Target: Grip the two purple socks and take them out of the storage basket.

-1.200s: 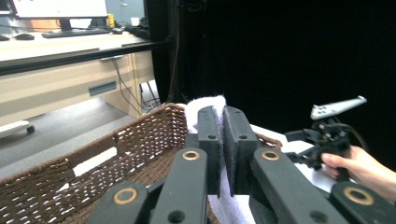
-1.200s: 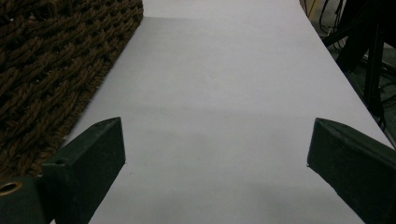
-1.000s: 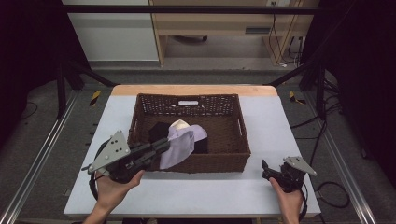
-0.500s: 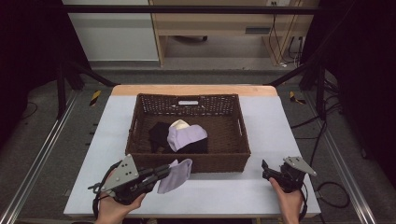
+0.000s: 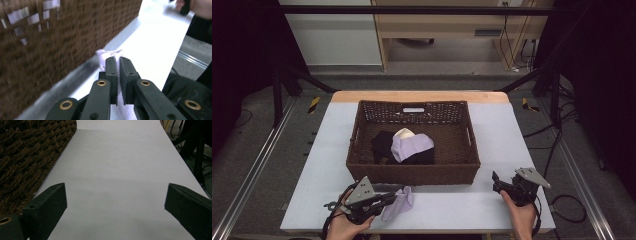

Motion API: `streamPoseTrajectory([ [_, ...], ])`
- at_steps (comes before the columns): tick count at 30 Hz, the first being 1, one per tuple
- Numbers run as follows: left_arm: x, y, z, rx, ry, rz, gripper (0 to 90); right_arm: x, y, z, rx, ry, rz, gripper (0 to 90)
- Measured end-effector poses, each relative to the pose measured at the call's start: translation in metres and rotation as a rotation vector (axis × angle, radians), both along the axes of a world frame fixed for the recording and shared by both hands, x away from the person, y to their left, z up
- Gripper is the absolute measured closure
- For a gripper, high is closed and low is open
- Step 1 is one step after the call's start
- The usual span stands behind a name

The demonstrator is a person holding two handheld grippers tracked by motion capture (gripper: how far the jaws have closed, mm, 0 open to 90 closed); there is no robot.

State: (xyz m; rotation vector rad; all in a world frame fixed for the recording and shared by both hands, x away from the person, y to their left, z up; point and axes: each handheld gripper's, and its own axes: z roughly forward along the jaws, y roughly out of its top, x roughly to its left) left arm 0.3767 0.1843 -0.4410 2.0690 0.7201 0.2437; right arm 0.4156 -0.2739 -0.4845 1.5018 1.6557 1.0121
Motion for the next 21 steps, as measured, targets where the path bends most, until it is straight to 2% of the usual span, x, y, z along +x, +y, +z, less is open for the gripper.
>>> streamPoseTrajectory([
  [5, 0.007, 0.002, -0.012, 0.047, 0.020, 0.031, 83.2, 0.000, 0.000, 0.000, -0.002, -0.003, -0.002, 4.6],
  [6, 0.007, 0.002, -0.012, 0.047, 0.020, 0.031, 80.7, 0.000, 0.000, 0.000, -0.002, -0.003, -0.002, 4.6],
  [7, 0.010, 0.003, -0.015, 0.071, 0.026, 0.039, 77.2, 0.000, 0.000, 0.000, -0.005, -0.004, -0.001, 4.6],
  [10, 0.011, 0.003, -0.018, 0.078, 0.021, 0.057, 68.0, 0.000, 0.001, 0.000, -0.005, -0.004, 0.000, 4.6],
  [12, 0.011, 0.003, -0.017, 0.079, 0.014, 0.061, 62.5, 0.000, 0.001, 0.000, -0.005, -0.004, 0.000, 4.6],
  [13, 0.011, 0.003, -0.017, 0.077, 0.004, 0.071, 62.5, 0.000, 0.000, 0.000, -0.004, -0.003, 0.000, 4.6],
  [16, 0.010, 0.005, -0.013, 0.061, -0.021, 0.094, 50.7, 0.000, 0.000, 0.000, -0.004, -0.004, 0.000, 4.6],
  [18, 0.010, 0.006, -0.011, 0.057, -0.025, 0.099, 47.8, 0.000, 0.000, 0.000, -0.004, -0.003, 0.000, 4.6],
  [21, 0.008, 0.008, -0.002, 0.025, -0.042, 0.111, 46.0, 0.000, 0.000, 0.000, -0.002, -0.002, 0.000, 4.6],
])
